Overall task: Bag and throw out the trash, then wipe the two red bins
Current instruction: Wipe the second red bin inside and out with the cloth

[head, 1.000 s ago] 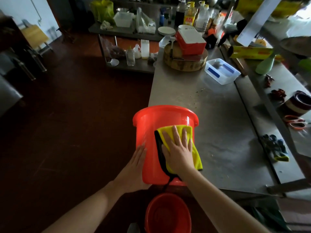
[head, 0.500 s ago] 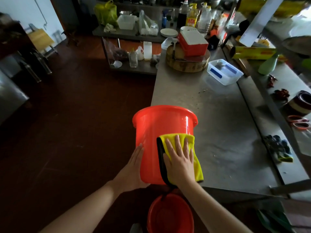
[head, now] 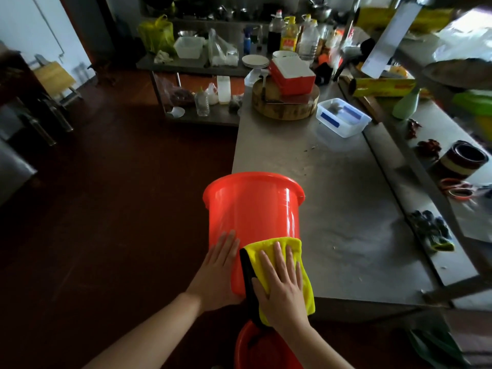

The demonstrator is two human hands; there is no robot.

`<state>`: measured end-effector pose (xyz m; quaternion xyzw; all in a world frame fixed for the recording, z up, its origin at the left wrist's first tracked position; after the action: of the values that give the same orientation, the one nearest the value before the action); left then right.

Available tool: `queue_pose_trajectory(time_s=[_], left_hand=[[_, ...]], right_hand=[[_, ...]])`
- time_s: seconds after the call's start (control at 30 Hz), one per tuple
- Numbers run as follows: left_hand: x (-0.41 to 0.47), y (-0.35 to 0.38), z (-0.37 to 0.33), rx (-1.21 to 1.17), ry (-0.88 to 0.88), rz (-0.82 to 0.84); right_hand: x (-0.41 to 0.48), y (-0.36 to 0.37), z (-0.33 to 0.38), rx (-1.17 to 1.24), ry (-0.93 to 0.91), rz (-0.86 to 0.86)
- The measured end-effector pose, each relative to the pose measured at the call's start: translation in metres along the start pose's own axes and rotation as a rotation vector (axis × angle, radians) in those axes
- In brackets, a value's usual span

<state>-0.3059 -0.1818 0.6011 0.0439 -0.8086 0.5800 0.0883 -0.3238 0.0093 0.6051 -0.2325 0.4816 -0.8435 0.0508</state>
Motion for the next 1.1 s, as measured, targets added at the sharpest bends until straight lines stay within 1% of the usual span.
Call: queue_pose_trajectory(time_s=[0.1,0.17,0.37,0.47,0.6,0.83,0.97,1.1], left_hand=[[-0.002,0.001,0.003,-0.018,0.012,0.000],[-0.003,0.000,0.006,-0.007,0.026,-0.009],[-0.011,-0.002,0.023,-0.038,-0.014,-0.010],[-0.013,-0.001,0.030,-0.068,-0.045,-0.008],[-0.014,-0.001,0.029,-0.079,-0.023,-0.033],[-0.015,-0.002,0.029,-0.110,0.015,-0.066],[-0.016,-0.009,0.030,-0.106,0.064,-0.075],[-0.014,-0.008,0.032,-0.087,0.063,-0.034]], right_hand=[[0.008,0.004,-0.002,0.012,-0.036,0.006],[0.034,0.006,-0.001,0.015,-0.033,0.013],[0.159,0.018,-0.007,0.057,0.132,0.081],[0.193,0.023,-0.008,0.058,0.157,0.103],[0.166,0.023,-0.009,0.048,0.131,0.046],[0.038,0.015,-0.003,0.073,0.045,-0.061],[0.002,0.017,0.005,0.018,0.022,-0.038],[0.009,0.014,0.006,0.026,0.041,0.002]])
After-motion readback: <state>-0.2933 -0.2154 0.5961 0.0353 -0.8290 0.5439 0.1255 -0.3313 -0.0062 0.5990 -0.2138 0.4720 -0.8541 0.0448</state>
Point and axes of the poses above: each hand's wrist, its own x-axis towards the middle knuckle, its own y-axis out of the palm, z = x × y, the point moved 4 cm from there along x, towards the middle knuckle, and after that the axes turned 15 degrees about -z, right-handed, at the moved point
